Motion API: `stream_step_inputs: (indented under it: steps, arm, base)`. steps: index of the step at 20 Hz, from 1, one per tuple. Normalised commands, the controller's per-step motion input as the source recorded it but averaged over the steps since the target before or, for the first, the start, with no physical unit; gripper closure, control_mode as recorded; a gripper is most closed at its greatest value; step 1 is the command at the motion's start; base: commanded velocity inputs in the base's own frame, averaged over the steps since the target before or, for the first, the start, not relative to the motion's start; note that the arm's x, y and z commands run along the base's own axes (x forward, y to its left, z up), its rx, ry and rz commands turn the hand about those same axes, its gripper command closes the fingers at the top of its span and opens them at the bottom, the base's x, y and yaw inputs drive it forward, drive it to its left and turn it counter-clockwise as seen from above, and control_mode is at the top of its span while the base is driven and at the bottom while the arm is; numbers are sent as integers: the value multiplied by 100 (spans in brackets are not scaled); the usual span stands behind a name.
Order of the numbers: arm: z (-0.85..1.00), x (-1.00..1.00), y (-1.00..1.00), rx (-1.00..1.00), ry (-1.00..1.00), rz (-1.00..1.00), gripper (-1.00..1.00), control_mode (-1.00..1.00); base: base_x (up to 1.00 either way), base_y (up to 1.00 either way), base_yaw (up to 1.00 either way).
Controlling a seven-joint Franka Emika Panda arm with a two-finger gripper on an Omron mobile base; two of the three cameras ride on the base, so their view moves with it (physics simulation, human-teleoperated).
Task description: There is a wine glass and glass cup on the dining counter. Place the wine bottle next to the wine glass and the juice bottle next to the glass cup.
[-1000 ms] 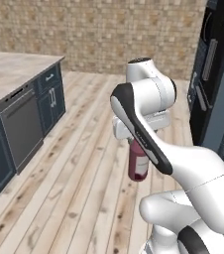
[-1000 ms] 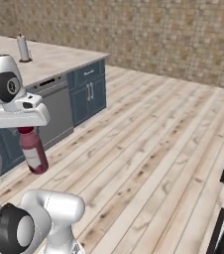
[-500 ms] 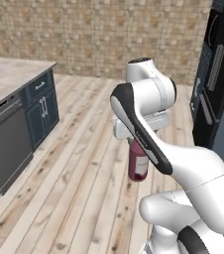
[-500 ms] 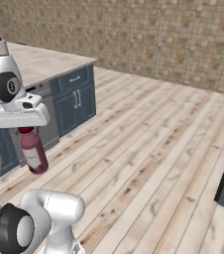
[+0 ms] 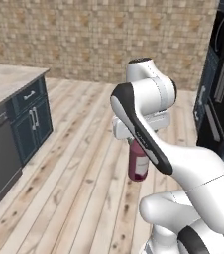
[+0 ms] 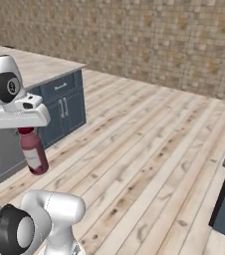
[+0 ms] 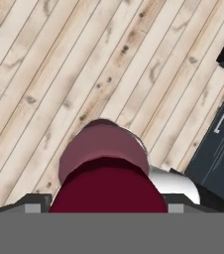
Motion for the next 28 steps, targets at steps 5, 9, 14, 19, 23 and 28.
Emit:
stream_step_inputs:
  steps: [5, 9, 14, 19, 23, 28]
  arm:
    - [0, 0, 0, 0, 0, 0, 100, 100]
    - [0, 0, 0, 0, 0, 0, 100, 100]
    - [0, 0, 0, 0, 0, 0, 100, 100]
    - [0, 0, 0, 0, 0, 0, 100, 100]
    - [0, 0, 0, 0, 0, 0, 100, 100]
    - [0, 0, 0, 0, 0, 0, 100, 100]
  base:
    - [86, -5, 2]
    - [88, -2, 2]
    - [90, 0, 1]
    - [90, 0, 1]
    - [90, 0, 1]
    - [90, 0, 0]
